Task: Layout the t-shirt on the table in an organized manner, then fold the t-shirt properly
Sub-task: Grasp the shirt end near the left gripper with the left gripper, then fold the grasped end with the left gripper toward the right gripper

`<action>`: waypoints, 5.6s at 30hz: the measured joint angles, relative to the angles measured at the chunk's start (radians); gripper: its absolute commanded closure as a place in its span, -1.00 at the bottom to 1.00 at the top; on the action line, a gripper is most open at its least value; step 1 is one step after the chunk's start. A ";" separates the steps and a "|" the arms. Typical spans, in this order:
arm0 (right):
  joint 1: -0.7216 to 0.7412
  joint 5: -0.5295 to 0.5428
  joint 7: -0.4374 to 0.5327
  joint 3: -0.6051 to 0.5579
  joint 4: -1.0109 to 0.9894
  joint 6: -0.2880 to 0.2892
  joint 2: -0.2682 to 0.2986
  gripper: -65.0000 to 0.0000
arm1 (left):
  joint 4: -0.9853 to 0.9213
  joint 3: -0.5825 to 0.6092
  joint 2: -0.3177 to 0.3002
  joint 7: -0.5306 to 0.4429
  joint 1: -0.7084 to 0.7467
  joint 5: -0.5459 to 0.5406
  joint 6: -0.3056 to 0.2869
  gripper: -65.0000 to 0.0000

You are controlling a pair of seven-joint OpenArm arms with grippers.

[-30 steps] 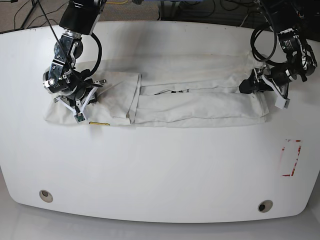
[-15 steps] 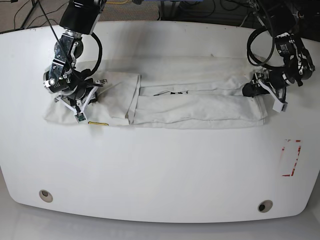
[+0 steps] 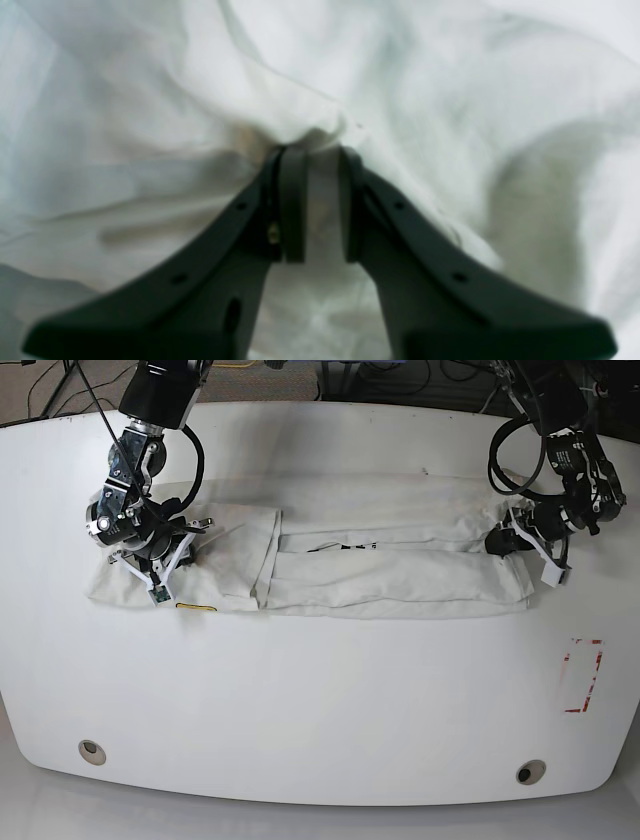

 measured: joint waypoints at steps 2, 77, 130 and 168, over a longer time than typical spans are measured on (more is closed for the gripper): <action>0.000 0.000 0.000 0.000 0.000 0.000 0.000 0.69 | 0.000 0.000 0.000 -0.003 -0.001 -0.001 0.000 0.38; 0.000 0.000 0.000 0.001 0.000 0.000 -0.026 0.69 | 0.462 0.495 0.178 -0.003 0.029 0.239 0.047 0.89; 0.000 0.000 0.000 0.000 0.000 -0.001 -0.045 0.69 | 0.481 0.705 0.325 0.095 -0.021 0.300 -0.003 0.03; -0.003 0.000 0.006 -0.002 0.000 0.000 -0.047 0.69 | 0.062 0.504 0.289 0.116 -0.270 0.320 -0.003 0.57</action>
